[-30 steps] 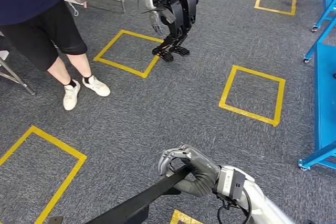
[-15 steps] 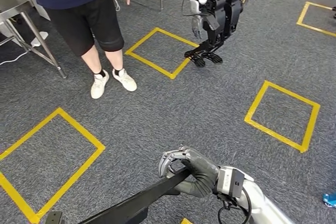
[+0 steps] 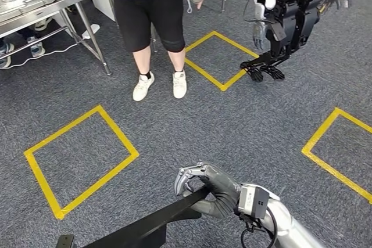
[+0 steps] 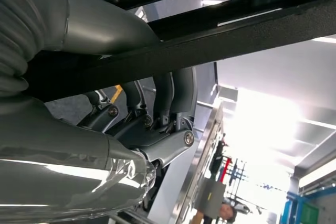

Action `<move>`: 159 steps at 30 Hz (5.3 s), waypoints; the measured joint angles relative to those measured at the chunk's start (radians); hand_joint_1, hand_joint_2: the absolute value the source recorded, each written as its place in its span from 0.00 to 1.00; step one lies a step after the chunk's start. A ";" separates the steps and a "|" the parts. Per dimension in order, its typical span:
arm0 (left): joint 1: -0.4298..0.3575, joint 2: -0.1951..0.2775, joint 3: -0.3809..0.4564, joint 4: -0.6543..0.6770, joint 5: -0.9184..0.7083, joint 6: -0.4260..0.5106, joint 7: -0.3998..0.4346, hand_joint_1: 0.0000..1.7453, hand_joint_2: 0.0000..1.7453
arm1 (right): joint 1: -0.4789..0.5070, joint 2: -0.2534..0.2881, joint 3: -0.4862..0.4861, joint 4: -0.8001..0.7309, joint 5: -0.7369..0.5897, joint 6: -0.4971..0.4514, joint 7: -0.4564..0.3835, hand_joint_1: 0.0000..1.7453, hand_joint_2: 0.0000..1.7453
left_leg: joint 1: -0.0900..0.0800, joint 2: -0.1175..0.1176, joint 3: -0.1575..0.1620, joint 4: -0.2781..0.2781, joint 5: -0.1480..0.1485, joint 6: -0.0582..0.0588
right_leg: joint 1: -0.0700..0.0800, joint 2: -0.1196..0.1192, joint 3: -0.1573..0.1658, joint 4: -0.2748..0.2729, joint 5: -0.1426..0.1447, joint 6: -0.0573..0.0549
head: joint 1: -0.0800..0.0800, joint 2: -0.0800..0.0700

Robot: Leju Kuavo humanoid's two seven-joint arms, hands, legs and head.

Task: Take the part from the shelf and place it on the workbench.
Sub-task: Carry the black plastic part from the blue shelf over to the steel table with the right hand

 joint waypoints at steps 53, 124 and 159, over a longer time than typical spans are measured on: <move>0.005 -0.021 -0.049 0.001 0.033 -0.060 0.033 0.00 1.00 | 0.084 -0.008 -0.016 -0.056 0.017 -0.030 0.016 1.00 1.00 | -0.013 -0.117 0.093 -0.129 0.001 0.057 | 0.006 0.115 -0.038 -0.001 0.036 0.023 | 0.001 0.000; 0.006 -0.011 -0.035 0.001 0.052 -0.130 0.045 0.00 1.00 | 0.139 -0.008 -0.055 -0.084 0.032 -0.039 0.014 1.00 1.00 | -0.001 -0.094 0.155 -0.151 -0.038 0.034 | -0.007 0.108 -0.054 0.006 0.055 0.052 | 0.003 0.000; -0.003 -0.006 -0.036 0.001 0.051 -0.122 0.045 0.00 1.00 | 0.137 -0.005 -0.060 -0.087 0.029 -0.036 0.002 1.00 1.00 | -0.027 -0.036 0.120 -0.138 -0.019 0.068 | 0.018 0.083 -0.040 -0.006 0.046 0.013 | 0.001 0.000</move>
